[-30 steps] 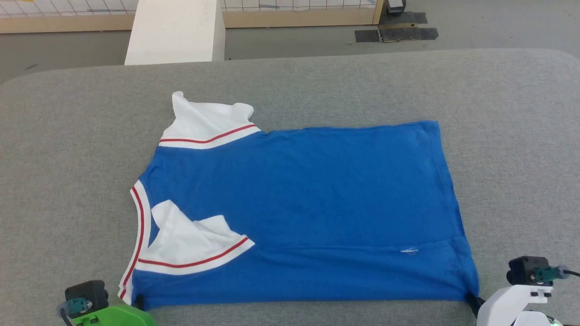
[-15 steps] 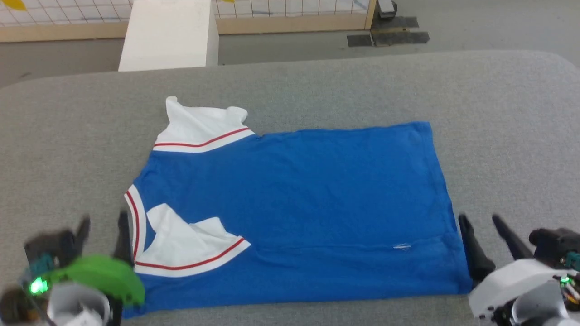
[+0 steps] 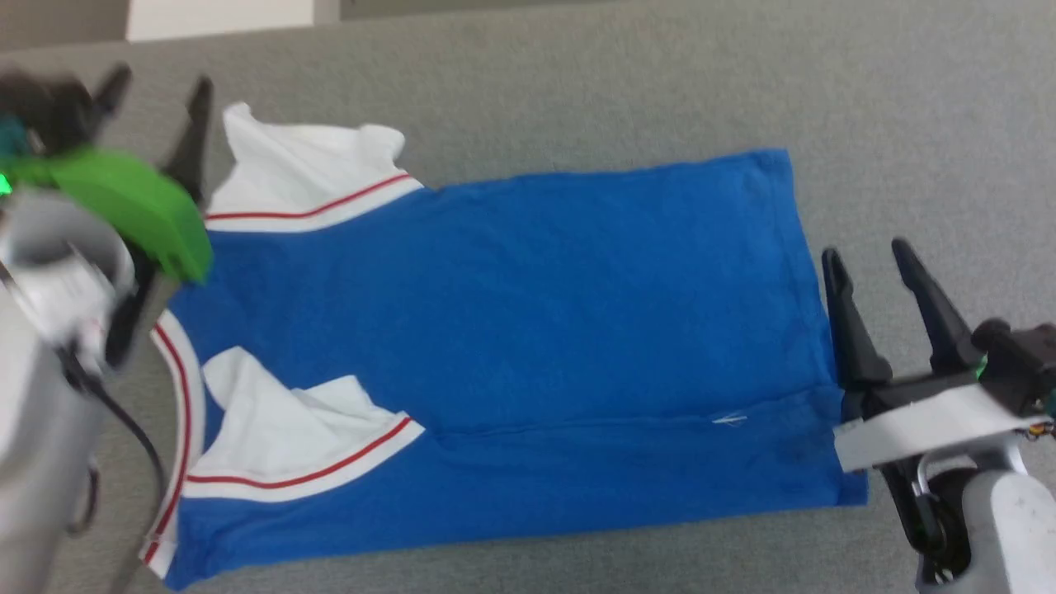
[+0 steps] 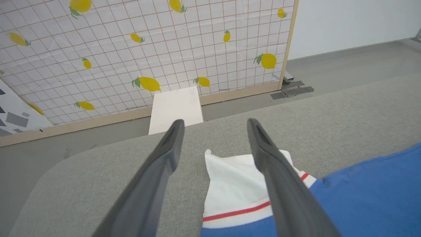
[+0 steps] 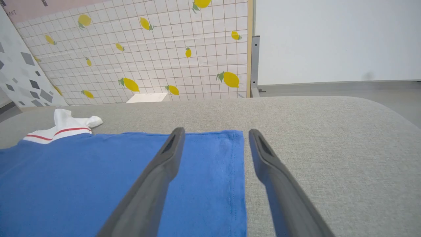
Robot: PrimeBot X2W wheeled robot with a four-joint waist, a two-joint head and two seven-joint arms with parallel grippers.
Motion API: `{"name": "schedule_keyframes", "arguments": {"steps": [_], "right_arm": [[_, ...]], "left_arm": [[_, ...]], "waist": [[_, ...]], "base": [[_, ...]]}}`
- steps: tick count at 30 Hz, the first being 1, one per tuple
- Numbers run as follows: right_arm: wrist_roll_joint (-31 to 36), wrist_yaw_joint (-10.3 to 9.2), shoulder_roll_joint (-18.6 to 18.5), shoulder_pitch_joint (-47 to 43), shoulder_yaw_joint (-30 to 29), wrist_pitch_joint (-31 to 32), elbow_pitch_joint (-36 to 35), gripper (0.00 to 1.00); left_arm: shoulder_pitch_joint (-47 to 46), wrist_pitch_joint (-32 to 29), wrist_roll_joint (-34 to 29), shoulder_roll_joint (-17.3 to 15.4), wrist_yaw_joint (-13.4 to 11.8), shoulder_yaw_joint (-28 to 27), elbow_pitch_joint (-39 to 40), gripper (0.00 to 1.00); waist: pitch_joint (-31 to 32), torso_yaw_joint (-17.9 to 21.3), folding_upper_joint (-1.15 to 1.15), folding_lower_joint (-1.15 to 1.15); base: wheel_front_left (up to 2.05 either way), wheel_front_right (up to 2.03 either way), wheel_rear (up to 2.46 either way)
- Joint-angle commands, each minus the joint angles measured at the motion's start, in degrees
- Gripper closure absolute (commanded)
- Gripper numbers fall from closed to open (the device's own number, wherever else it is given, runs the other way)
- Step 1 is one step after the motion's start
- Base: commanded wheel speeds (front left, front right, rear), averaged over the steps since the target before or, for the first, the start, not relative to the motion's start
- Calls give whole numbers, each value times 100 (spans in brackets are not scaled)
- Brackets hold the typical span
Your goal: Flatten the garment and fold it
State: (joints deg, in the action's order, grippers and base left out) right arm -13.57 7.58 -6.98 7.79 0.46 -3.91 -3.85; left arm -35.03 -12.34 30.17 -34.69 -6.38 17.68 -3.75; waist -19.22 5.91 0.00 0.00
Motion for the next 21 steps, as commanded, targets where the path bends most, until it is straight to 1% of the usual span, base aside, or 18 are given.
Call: {"name": "schedule_keyframes", "arguments": {"steps": [1,4,7,12,14,18,21], "right_arm": [[-9,-9,-9,172,34,-66,18,0],[-29,-9,11,368,108,-116,44,0],[-60,-9,45,529,203,-192,70,0],[-116,-9,98,699,356,-308,146,0],[-140,-9,116,766,412,-359,184,0],[-166,-9,129,856,479,-426,254,0],[-171,-9,127,906,497,-451,294,0]], "left_arm": [[-347,-277,62,-69,110,33,-173,0],[-960,-933,174,-148,229,85,-477,0],[-1455,-1787,321,-232,196,116,-774,0],[-1870,-3049,521,-351,-43,161,-994,0],[-1925,-3503,534,-462,-158,199,-998,0],[-1929,-4116,406,-699,-365,321,-933,0],[-1834,-4578,319,-863,-454,471,-872,0]], "waist": [[-568,314,0,0],[-839,439,0,0],[-1079,563,0,0],[-1352,745,0,0],[-1451,824,0,0],[-1577,923,0,0],[-1620,956,0,0]], "base": [[0,0,0],[0,0,0],[0,0,0],[0,0,0],[0,0,0],[0,0,0],[0,0,0]]}}
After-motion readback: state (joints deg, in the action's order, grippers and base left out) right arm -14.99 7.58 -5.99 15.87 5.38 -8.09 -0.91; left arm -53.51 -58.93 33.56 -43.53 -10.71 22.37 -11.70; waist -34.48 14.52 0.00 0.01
